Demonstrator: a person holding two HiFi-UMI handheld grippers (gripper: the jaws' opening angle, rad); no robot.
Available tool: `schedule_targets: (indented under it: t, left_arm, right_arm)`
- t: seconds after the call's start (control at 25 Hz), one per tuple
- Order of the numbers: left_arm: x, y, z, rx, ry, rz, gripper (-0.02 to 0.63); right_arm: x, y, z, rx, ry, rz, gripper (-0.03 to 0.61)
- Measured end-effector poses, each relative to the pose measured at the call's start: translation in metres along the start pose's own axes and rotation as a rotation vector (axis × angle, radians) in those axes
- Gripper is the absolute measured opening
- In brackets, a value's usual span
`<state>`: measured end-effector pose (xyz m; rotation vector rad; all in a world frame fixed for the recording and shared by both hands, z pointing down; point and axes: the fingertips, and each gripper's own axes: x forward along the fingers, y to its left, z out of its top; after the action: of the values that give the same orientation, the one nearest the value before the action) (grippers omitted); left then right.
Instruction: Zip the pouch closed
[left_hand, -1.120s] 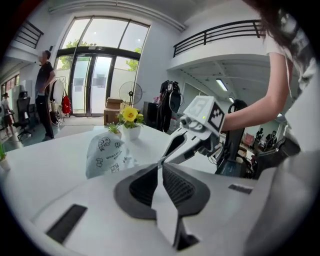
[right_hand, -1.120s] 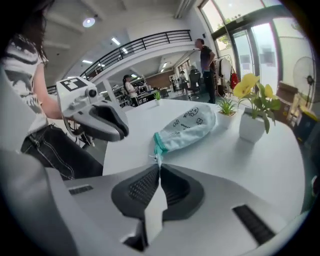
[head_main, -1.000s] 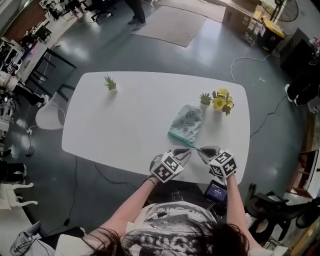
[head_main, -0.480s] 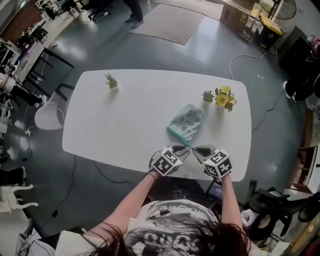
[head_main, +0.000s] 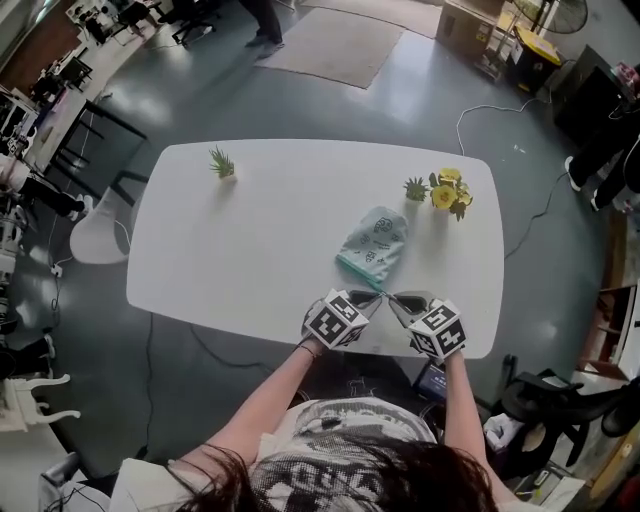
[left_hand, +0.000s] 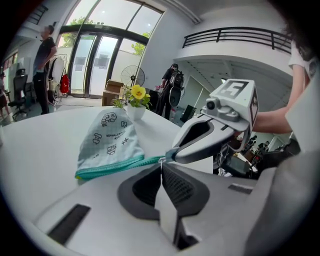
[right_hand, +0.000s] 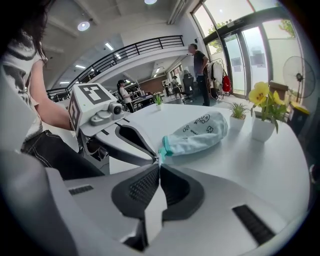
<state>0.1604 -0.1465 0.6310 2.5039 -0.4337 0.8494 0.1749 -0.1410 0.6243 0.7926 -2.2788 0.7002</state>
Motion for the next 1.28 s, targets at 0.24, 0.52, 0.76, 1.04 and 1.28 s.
schedule_targets:
  t: [0.24, 0.52, 0.76, 1.04, 1.28]
  left_arm:
    - [-0.002, 0.007, -0.002, -0.039, 0.012, 0.038, 0.015]
    - [-0.010, 0.029, -0.012, -0.078, 0.025, 0.079, 0.015]
    - [-0.011, 0.039, -0.016, -0.061, 0.055, 0.096, 0.015]
    - [-0.018, 0.068, -0.022, -0.068, 0.091, 0.140, 0.015]
    - [-0.024, 0.094, -0.035, -0.081, 0.129, 0.184, 0.015]
  right_arm:
    - [-0.003, 0.003, 0.004, -0.011, -0.005, -0.005, 0.008]
    - [-0.004, 0.005, 0.007, -0.007, -0.026, 0.012, 0.003]
    - [0.000, 0.007, 0.011, -0.017, -0.015, 0.011, 0.001]
    - [-0.004, 0.004, 0.013, 0.001, -0.032, 0.019, 0.000]
    - [-0.006, 0.005, 0.011, 0.006, -0.030, 0.015, 0.000]
